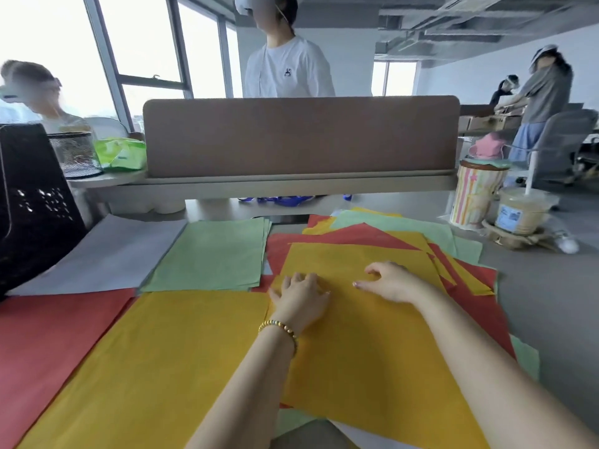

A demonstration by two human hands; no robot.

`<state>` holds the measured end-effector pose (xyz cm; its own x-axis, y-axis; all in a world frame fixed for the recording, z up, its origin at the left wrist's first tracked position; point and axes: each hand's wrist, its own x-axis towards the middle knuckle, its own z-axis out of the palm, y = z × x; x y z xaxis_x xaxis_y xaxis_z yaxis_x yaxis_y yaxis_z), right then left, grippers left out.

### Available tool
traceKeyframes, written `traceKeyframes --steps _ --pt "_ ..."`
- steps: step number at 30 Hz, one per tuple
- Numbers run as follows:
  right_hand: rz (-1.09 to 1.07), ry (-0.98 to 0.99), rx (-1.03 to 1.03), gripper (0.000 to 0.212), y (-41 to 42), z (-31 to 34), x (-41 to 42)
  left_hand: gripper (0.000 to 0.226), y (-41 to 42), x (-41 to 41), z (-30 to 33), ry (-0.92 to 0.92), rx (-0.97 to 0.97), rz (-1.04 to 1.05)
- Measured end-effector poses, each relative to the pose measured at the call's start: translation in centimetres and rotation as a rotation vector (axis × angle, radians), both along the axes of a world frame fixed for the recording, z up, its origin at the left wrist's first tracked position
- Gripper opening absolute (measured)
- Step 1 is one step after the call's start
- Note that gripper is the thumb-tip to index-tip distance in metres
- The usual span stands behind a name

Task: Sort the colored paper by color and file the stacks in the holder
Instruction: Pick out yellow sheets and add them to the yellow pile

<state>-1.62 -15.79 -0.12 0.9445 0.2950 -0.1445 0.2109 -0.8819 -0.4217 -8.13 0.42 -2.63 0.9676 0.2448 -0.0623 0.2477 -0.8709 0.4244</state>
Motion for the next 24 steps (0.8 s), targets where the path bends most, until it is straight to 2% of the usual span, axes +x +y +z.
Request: traceKeyframes --steps 4,9,12,14,16,22,24 --pt "-0.007 -0.069 -0.042 0.054 -1.5 -0.1 -0.9 0.055 -0.2 0.1 -0.9 -0.067 0.067 -0.013" --pt "0.001 0.0 -0.11 0.043 -2.3 1.3 -1.7 0.058 0.4 0.1 -0.7 -0.078 -0.059 -0.004" --pt "0.056 0.022 -0.174 0.023 -2.6 1.2 -1.9 0.054 0.4 0.1 -0.6 -0.088 -0.081 -0.005" --pt "0.08 0.023 -0.147 0.012 -2.7 1.1 -2.0 0.051 0.3 0.1 -0.6 -0.114 -0.163 0.004" --pt "0.057 -0.002 -0.093 0.013 -3.0 1.0 -2.1 0.049 0.2 0.1 -0.5 -0.156 -0.23 0.017" --pt "-0.345 -0.474 0.033 0.003 -4.9 0.3 -0.8 0.044 0.7 -0.2 0.0 -0.248 -0.233 0.148" --pt "-0.426 -0.539 0.098 0.007 -5.4 -0.2 -0.3 0.045 0.9 -0.2 0.2 -0.253 -0.307 0.197"
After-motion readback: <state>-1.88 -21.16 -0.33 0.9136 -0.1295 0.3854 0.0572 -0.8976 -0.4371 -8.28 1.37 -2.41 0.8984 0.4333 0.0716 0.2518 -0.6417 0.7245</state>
